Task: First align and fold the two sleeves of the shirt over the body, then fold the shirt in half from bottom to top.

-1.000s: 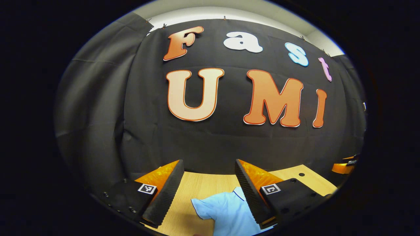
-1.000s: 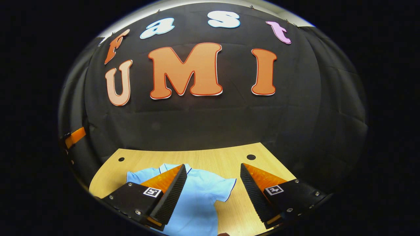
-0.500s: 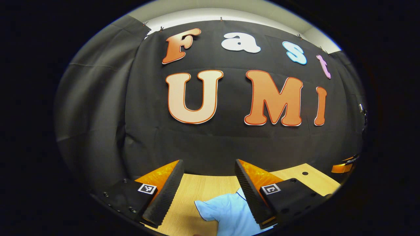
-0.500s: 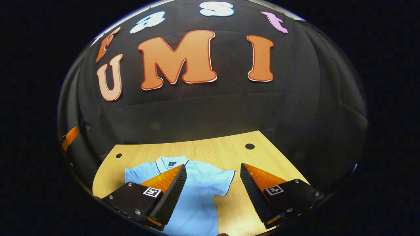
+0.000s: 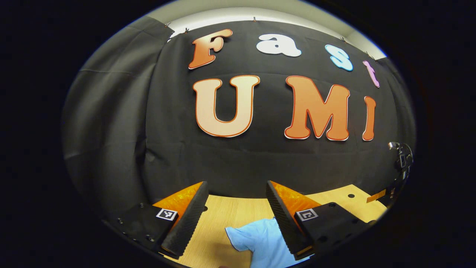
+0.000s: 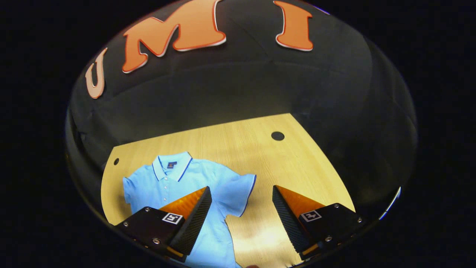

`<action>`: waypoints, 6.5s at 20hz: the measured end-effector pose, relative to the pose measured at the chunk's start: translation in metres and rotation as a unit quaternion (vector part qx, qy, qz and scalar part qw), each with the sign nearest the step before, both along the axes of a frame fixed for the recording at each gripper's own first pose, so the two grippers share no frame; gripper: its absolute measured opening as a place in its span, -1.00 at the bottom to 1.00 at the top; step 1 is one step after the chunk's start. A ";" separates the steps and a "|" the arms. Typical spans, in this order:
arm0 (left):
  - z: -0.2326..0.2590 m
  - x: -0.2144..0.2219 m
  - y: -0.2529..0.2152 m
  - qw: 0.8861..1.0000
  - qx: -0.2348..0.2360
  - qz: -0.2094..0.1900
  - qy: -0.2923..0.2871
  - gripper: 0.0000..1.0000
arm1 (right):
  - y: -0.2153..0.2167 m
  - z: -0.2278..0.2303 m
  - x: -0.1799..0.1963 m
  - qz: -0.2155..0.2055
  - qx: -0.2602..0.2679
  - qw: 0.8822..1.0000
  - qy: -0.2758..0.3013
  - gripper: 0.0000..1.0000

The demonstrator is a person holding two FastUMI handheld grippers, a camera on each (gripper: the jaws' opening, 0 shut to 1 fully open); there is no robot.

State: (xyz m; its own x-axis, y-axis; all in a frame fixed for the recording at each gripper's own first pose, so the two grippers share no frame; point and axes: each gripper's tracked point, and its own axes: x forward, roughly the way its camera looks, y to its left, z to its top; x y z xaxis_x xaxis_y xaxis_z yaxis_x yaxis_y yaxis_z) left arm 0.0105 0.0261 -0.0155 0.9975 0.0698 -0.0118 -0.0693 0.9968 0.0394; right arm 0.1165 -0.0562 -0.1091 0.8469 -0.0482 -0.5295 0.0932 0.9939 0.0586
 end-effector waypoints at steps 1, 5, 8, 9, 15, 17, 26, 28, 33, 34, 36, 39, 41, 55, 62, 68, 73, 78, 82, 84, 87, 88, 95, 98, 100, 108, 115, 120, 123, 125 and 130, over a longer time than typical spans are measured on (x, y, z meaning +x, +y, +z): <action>-0.003 0.002 0.001 1.000 -0.002 0.002 0.003 1.00 | -0.006 -0.013 0.011 -0.008 -0.003 1.000 0.019 0.98; -0.015 0.010 0.009 1.000 -0.002 0.013 0.017 1.00 | -0.015 -0.067 0.048 -0.014 -0.021 0.994 0.110 0.99; -0.025 0.016 0.013 0.999 -0.003 0.020 0.026 1.00 | -0.021 -0.099 0.055 -0.035 -0.017 0.986 0.163 0.99; -0.028 0.018 0.014 0.999 -0.005 0.022 0.029 1.00 | -0.022 -0.105 0.057 -0.038 -0.018 0.984 0.174 1.00; -0.047 0.026 0.024 0.998 -0.012 0.033 0.050 1.00 | -0.032 -0.132 0.065 -0.052 -0.017 0.975 0.217 0.99; -0.050 0.026 0.025 0.998 -0.014 0.035 0.053 0.96 | -0.032 -0.136 0.067 -0.053 -0.013 0.973 0.222 0.99; -0.058 0.020 0.026 0.997 -0.008 0.038 0.063 1.00 | -0.034 -0.144 0.069 -0.056 0.018 0.969 0.241 0.64; -0.057 0.014 0.028 0.997 -0.005 0.040 0.061 1.00 | -0.037 -0.143 0.068 -0.050 0.014 0.971 0.233 0.18; -0.057 0.004 0.034 0.997 -0.003 0.042 0.061 1.00 | -0.018 -0.144 0.071 -0.046 0.009 0.974 0.222 -0.92; -0.054 0.001 0.037 0.997 -0.002 0.041 0.060 1.00 | -0.018 -0.141 0.070 -0.045 0.004 0.975 0.219 -0.94; -0.052 -0.004 0.043 0.997 0.003 0.042 0.057 1.00 | -0.011 -0.134 0.069 -0.040 -0.007 0.978 0.204 -0.99; -0.050 -0.012 0.055 0.998 0.002 0.043 0.053 1.00 | 0.007 -0.104 0.063 -0.020 -0.028 0.984 0.177 -0.99; -0.047 -0.018 0.062 0.998 0.005 0.044 0.051 1.00 | 0.019 -0.083 0.061 -0.007 -0.032 0.986 0.161 -0.99; -0.045 -0.036 0.118 0.997 0.009 0.053 0.048 1.00 | 0.179 -0.055 0.038 0.123 -0.051 0.984 0.122 -0.95; -0.062 -0.030 0.128 0.996 -0.005 0.058 0.068 1.00 | 0.255 -0.065 0.015 0.205 0.005 0.969 0.136 -0.59; -0.088 -0.001 0.104 0.993 -0.020 0.035 0.110 1.00 | 0.270 -0.017 -0.005 0.228 0.048 0.971 0.057 0.97; -0.131 0.034 0.074 0.978 -0.064 -0.008 0.200 1.00 | 0.229 0.001 -0.023 0.217 0.037 0.975 0.032 0.97; -0.161 0.066 0.062 0.955 -0.069 -0.020 0.286 1.00 | 0.190 -0.004 -0.032 0.193 0.062 0.978 0.041 0.97; -0.199 0.093 0.048 0.921 -0.096 -0.024 0.376 1.00 | 0.154 -0.012 -0.038 0.171 0.076 0.981 0.051 0.97; -0.224 0.101 0.042 0.903 -0.108 -0.022 0.416 1.00 | 0.144 -0.010 -0.040 0.166 0.082 0.981 0.050 0.97; -0.270 0.100 0.039 0.866 -0.113 -0.011 0.487 1.00 | 0.130 -0.012 -0.042 0.158 0.094 0.981 0.053 0.97; -0.285 0.099 0.040 0.853 -0.123 0.001 0.508 1.00 | 0.123 -0.013 -0.045 0.155 0.098 0.981 0.057 0.97; -0.336 0.100 0.042 0.815 -0.120 0.037 0.565 1.00 | 0.090 -0.036 -0.050 0.129 0.123 0.981 0.079 0.97; -0.342 0.100 0.038 0.807 -0.106 0.037 0.580 1.00 | 0.080 -0.043 -0.049 0.118 0.112 0.984 0.080 0.97; -0.348 0.100 0.038 0.802 -0.105 0.043 0.586 1.00 | 0.076 -0.045 -0.052 0.117 0.097 0.985 0.081 0.96; -0.349 0.100 0.045 0.803 -0.097 0.068 0.584 0.28 | 0.076 -0.036 -0.060 0.123 0.106 0.985 0.065 0.97; -0.317 0.109 0.015 0.832 -0.058 0.030 0.551 -0.77 | 0.062 -0.058 -0.069 0.116 0.123 0.983 0.068 0.97; -0.259 0.110 -0.070 0.858 0.011 -0.062 0.510 -0.77 | 0.055 -0.053 -0.076 0.114 0.135 0.983 0.055 0.97; -0.240 0.103 -0.130 0.859 0.031 -0.116 0.498 -0.77 | 0.046 -0.052 -0.082 0.113 0.133 0.983 0.049 0.97; -0.238 0.098 -0.171 0.855 0.039 -0.146 0.496 -0.77 | 0.039 -0.052 -0.086 0.111 0.140 0.983 0.047 0.97; -0.262 0.088 -0.235 0.841 0.054 -0.176 0.509 -0.77 | 0.016 -0.061 -0.101 0.095 0.151 0.983 0.050 0.97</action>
State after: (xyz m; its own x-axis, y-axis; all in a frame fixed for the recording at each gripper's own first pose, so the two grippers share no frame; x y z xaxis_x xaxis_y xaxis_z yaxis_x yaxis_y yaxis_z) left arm 0.0982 -0.2093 -0.2776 0.4325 -0.1724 -0.8850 0.3543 0.9351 -0.0090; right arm 0.0151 -0.0398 -0.1703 0.7680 0.2781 -0.5769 -0.0728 0.9328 0.3529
